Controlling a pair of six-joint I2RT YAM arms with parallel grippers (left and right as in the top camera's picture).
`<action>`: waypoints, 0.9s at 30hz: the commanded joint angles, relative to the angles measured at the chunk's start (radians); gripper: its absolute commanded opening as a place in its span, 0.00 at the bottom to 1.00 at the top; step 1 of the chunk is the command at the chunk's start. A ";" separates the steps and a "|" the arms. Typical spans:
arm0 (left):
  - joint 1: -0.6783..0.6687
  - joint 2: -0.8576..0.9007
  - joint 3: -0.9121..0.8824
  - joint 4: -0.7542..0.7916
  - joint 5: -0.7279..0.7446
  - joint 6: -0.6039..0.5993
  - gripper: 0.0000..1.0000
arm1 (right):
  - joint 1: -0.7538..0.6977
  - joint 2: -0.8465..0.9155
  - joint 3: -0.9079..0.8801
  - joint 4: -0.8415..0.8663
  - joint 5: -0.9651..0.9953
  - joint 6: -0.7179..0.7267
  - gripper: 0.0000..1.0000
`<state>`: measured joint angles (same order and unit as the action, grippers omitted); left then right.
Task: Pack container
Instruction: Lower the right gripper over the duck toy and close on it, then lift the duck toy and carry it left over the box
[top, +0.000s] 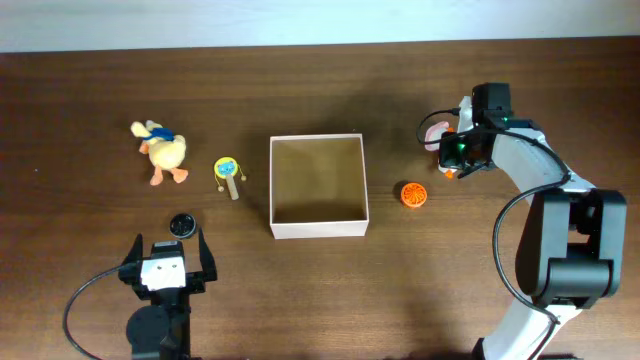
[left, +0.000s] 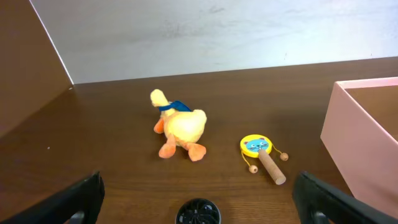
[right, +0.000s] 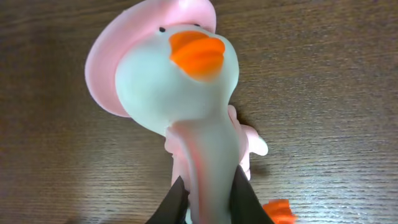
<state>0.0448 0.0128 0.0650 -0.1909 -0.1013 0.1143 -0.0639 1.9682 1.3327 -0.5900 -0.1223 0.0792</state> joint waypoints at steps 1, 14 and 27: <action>-0.006 -0.007 -0.008 0.003 0.008 -0.005 0.99 | 0.005 0.009 0.014 0.003 -0.006 0.008 0.04; -0.006 -0.007 -0.008 0.003 0.008 -0.005 0.99 | 0.005 -0.003 0.060 -0.047 -0.006 0.007 0.04; -0.006 -0.007 -0.008 0.003 0.008 -0.005 0.99 | 0.026 -0.042 0.304 -0.183 0.002 -0.069 0.04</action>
<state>0.0448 0.0128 0.0650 -0.1909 -0.1013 0.1143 -0.0608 1.9682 1.5776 -0.7639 -0.1219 0.0620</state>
